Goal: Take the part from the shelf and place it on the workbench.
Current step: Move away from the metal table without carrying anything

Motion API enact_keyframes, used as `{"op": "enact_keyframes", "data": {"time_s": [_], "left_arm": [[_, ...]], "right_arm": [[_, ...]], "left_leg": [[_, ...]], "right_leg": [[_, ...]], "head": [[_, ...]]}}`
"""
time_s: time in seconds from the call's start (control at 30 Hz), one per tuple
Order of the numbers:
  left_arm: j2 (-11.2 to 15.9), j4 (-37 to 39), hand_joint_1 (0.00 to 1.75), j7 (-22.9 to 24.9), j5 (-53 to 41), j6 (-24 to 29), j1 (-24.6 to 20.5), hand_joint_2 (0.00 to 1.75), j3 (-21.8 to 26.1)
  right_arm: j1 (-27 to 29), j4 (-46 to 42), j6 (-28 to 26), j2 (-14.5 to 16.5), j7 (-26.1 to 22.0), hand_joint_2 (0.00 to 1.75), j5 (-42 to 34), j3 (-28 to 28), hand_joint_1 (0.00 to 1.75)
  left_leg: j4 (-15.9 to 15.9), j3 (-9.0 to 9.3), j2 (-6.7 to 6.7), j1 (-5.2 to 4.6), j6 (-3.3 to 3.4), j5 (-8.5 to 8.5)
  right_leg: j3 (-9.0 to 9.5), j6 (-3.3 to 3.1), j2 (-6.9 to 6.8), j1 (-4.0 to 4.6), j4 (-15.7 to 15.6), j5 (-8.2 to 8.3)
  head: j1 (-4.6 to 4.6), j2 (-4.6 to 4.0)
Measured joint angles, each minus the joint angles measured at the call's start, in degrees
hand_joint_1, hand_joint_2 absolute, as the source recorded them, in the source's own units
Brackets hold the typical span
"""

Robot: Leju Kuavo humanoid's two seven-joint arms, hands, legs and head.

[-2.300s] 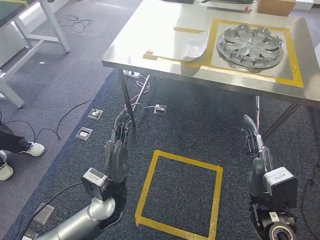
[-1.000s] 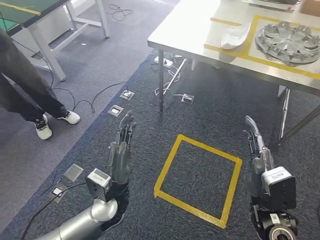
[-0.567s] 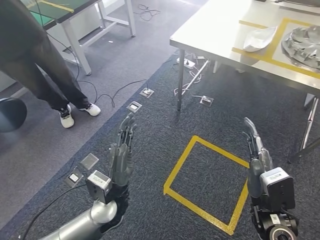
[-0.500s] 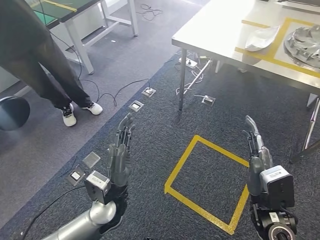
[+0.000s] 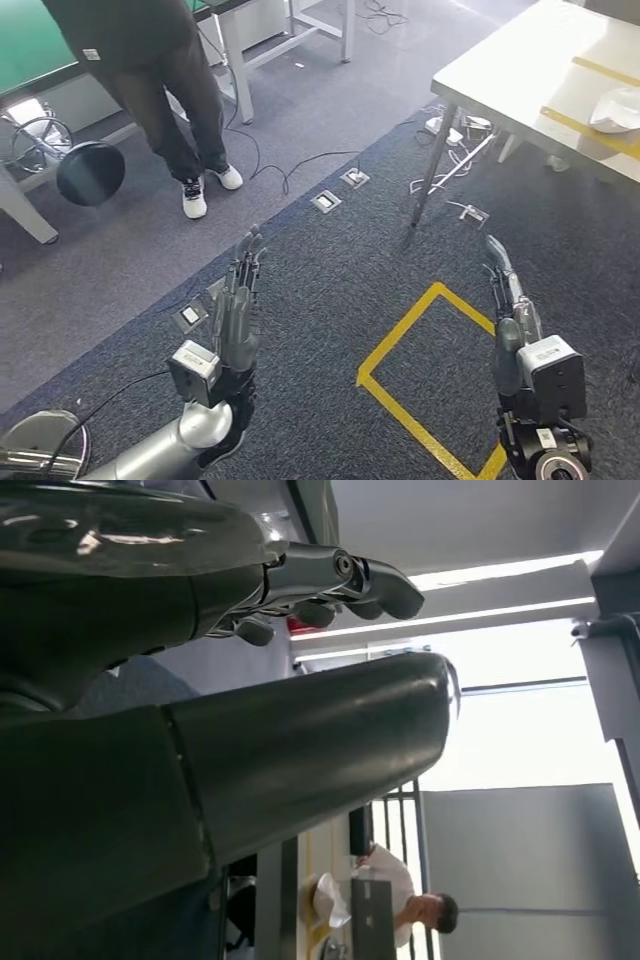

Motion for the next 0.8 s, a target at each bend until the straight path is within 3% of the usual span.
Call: {"op": "enact_keyframes", "data": {"time_s": [0.07,0.1,0.13,0.17,0.23,0.3,0.37,0.4,0.47,0.53,0.6,0.63,0.67,0.73,0.8], "left_arm": [[-0.02,0.0,0.0,0.02,0.0,0.0,0.07,0.0,0.0],[-0.02,0.0,0.0,0.02,0.0,0.0,0.1,0.0,0.0],[-0.02,0.0,0.0,0.03,-0.01,0.0,0.12,0.0,0.0],[-0.02,0.0,0.0,0.03,-0.04,0.0,0.12,0.0,0.0],[-0.02,-0.01,0.0,0.03,-0.13,0.0,0.1,0.0,0.0],[-0.01,-0.04,0.0,-0.01,-0.18,0.0,0.08,0.0,0.0],[0.07,-0.09,0.0,-0.14,-0.19,0.06,0.1,0.0,0.01],[0.15,-0.11,0.0,-0.29,-0.17,0.09,0.1,0.0,0.03],[0.28,-0.15,0.0,-0.6,-0.02,0.13,-0.09,0.0,0.13],[0.3,-0.15,0.0,-0.79,0.24,0.13,-0.28,0.0,0.27],[0.31,-0.15,0.0,-0.84,0.42,0.12,-0.29,0.0,0.36],[0.32,-0.15,0.0,-0.85,0.46,0.11,-0.28,0.0,0.37],[0.34,-0.15,0.0,-0.85,0.49,0.09,-0.29,0.0,0.38],[0.39,-0.15,0.0,-0.86,0.5,0.07,-0.4,0.0,0.42],[0.38,-0.16,0.0,-0.92,0.49,0.03,-0.6,0.0,0.45]], "right_arm": [[0.16,0.14,0.0,0.01,0.02,0.0,-0.01,0.03,0.0],[0.23,0.22,0.0,0.01,0.03,0.0,-0.02,0.03,0.0],[0.25,0.27,0.0,0.01,0.03,0.0,-0.02,0.04,0.0],[0.25,0.3,0.0,0.01,0.03,0.0,-0.02,0.03,0.0],[0.19,0.33,0.01,0.0,0.02,0.0,-0.04,0.03,0.0],[0.13,0.4,0.05,0.01,-0.01,0.0,-0.12,0.03,0.0],[0.02,0.52,0.08,0.05,-0.13,0.0,-0.18,0.05,0.0],[-0.09,0.61,0.06,0.08,-0.2,0.0,-0.21,0.06,0.0],[-0.35,0.75,-0.11,0.15,-0.27,0.0,-0.3,0.07,0.0],[-0.48,0.87,-0.29,0.15,-0.26,0.0,-0.38,0.08,0.0],[-0.51,1.06,-0.33,0.15,-0.2,0.0,-0.48,0.1,0.0],[-0.55,1.14,-0.34,0.15,-0.17,0.0,-0.52,0.11,0.0],[-0.61,1.19,-0.36,0.15,-0.15,0.0,-0.56,0.13,0.0],[-0.77,1.22,-0.37,0.16,-0.15,0.0,-0.57,0.13,0.0],[-0.94,1.25,-0.4,0.16,-0.14,0.0,-0.57,0.13,0.0]], "left_leg": [[0.03,-0.16,-1.46,-0.06,0.19,0.14],[0.07,-0.19,-2.26,-0.08,0.22,0.2],[0.14,-0.17,-3.14,-0.1,0.21,0.25],[0.23,-0.13,-3.99,-0.09,0.16,0.29],[0.46,-0.26,-5.52,-0.13,-0.13,0.44],[0.6,-0.91,-6.73,-0.08,-0.79,0.86],[0.47,-1.57,-7.77,-0.01,-1.66,1.43],[0.68,-1.89,-7.2,-0.1,-1.99,1.32],[4.24,-3.75,-4.16,-0.25,-2.48,-0.98],[12.16,-7.44,-1.54,-0.03,-2.91,-5.05],[17.97,-10.02,-1.12,0.23,-3.2,-6.97],[17.71,-9.68,-1.02,0.3,-3.27,-6.36],[15.06,-8.12,-0.73,0.35,-3.26,-4.88],[6.39,-3.19,1.47,0.19,-3.06,-1.57],[1.15,-0.48,3.13,-0.16,-2.42,-0.24]], "right_leg": [[-3.34,0.13,1.19,-0.01,7.69,-2.84],[-3.87,0.12,1.33,-0.02,8.84,-2.63],[-3.18,0.02,1.48,-0.03,7.38,-1.14],[-1.5,-0.17,1.85,-0.05,3.73,1.15],[2.34,-0.66,4.19,-0.21,-4.79,4.81],[3.99,-0.95,5.78,-0.24,-8.68,5.49],[4.21,-1.31,4.83,-0.29,-9.31,5.68],[4.33,-1.55,4.15,-0.42,-9.55,5.96],[4.3,-2.07,2.64,-0.67,-10.08,6.5],[4.09,-2.31,1.11,-0.48,-10.13,6.67],[3.93,-2.33,-0.5,-0.43,-10.12,6.68],[3.9,-2.31,-1.29,-0.45,-10.12,6.66],[3.93,-2.25,-2.01,-0.47,-10.11,6.63],[4.04,-1.91,-3.23,-0.29,-10.03,6.41],[4.11,-1.38,-4.23,0.13,-9.9,6.15]], "head": [[0.18,0.0],[0.2,0.0],[0.21,0.0],[0.22,0.0],[0.21,0.0],[0.21,0.01],[0.2,0.02],[0.17,0.01],[-0.3,0.0],[-0.79,0.0],[-0.83,0.0],[-0.86,0.0],[-0.9,0.0],[-1.07,0.0],[-1.03,0.0]]}}
